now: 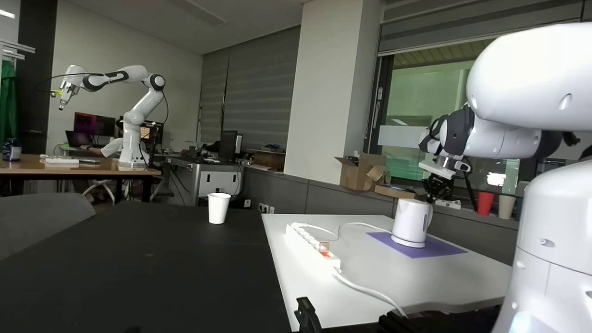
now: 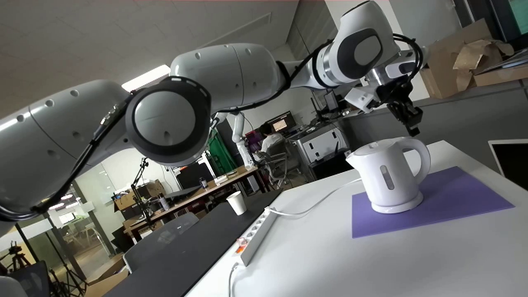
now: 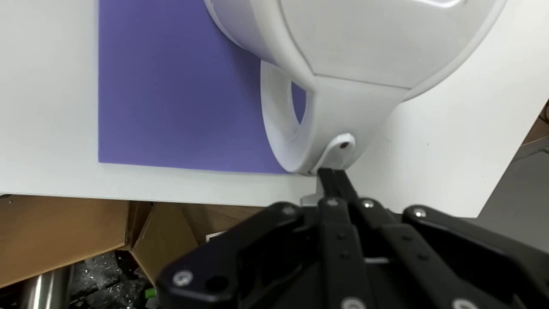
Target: Turn on the electric kettle
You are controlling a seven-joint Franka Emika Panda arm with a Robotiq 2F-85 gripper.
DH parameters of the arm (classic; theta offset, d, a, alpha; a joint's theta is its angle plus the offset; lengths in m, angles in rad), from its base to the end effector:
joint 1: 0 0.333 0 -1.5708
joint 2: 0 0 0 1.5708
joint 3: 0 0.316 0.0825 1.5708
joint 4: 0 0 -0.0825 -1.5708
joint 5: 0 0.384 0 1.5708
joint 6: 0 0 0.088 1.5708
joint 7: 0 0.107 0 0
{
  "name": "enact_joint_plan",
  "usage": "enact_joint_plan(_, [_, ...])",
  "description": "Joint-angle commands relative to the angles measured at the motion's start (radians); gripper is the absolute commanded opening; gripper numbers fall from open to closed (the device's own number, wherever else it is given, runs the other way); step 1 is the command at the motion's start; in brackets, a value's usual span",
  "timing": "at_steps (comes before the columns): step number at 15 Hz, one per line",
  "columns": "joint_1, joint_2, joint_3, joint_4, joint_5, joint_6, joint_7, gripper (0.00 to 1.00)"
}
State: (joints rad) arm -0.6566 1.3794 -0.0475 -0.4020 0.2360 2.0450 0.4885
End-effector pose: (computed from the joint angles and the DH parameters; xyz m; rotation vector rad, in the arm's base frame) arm 0.6594 -0.5073 0.2333 -2.4197 1.7057 -0.4160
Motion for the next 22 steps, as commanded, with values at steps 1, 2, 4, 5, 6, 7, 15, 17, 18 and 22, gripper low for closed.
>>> enact_joint_plan(1, [-0.006, -0.027, 0.002, -0.067, 0.004, 0.003, 0.035, 0.00])
enact_joint_plan(2, [-0.014, 0.042, 0.007, 0.055, -0.008, -0.051, 0.051, 0.00])
enact_joint_plan(4, [-0.013, -0.020, 0.002, -0.068, 0.004, 0.001, 0.041, 0.00])
enact_joint_plan(5, [-0.015, -0.017, 0.002, -0.068, 0.004, 0.005, 0.042, 0.00])
enact_joint_plan(6, [-0.022, 0.049, 0.009, 0.050, -0.006, -0.042, 0.056, 0.00])
enact_joint_plan(7, [-0.023, 0.052, 0.011, 0.048, -0.004, -0.054, 0.056, 0.00])
enact_joint_plan(15, [-0.003, -0.013, -0.019, -0.047, -0.023, 0.022, 0.070, 0.00])
enact_joint_plan(17, [0.007, 0.026, -0.036, 0.075, -0.060, -0.039, 0.075, 0.00])
enact_joint_plan(18, [0.020, -0.053, -0.050, -0.040, -0.067, -0.010, 0.048, 0.00])
enact_joint_plan(22, [0.051, -0.129, -0.083, -0.026, -0.125, -0.072, 0.005, 0.41])
